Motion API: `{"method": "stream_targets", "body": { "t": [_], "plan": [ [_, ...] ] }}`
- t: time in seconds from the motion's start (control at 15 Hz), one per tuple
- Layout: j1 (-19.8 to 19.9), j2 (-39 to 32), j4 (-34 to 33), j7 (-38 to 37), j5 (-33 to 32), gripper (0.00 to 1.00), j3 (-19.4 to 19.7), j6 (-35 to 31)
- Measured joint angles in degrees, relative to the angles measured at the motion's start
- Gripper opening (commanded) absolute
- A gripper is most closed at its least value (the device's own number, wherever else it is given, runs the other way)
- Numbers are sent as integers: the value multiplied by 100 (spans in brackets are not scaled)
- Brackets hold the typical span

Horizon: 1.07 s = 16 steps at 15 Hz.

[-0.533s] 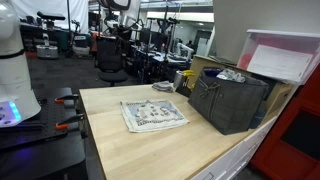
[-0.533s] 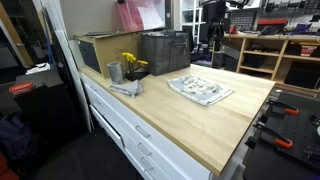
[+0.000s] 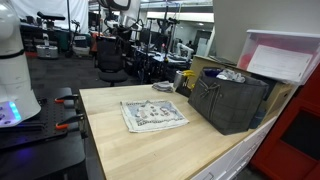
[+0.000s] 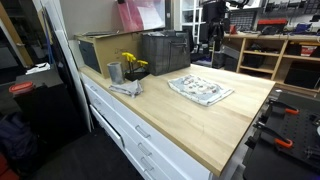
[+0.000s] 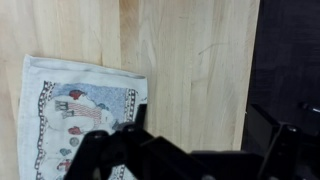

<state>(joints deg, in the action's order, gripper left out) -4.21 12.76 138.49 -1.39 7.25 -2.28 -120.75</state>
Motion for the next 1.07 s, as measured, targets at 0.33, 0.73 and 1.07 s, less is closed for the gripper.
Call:
{"method": "stream_targets", "body": {
  "t": [0.33, 0.73, 1.07],
  "plan": [
    [0, -1, 0, 0, -5, 100, -3, 0],
    [99, -195, -5, -368, -424, 100, -11, -495],
    [406, -745, -51, -852, -865, 100, 95, -987]
  ]
}}
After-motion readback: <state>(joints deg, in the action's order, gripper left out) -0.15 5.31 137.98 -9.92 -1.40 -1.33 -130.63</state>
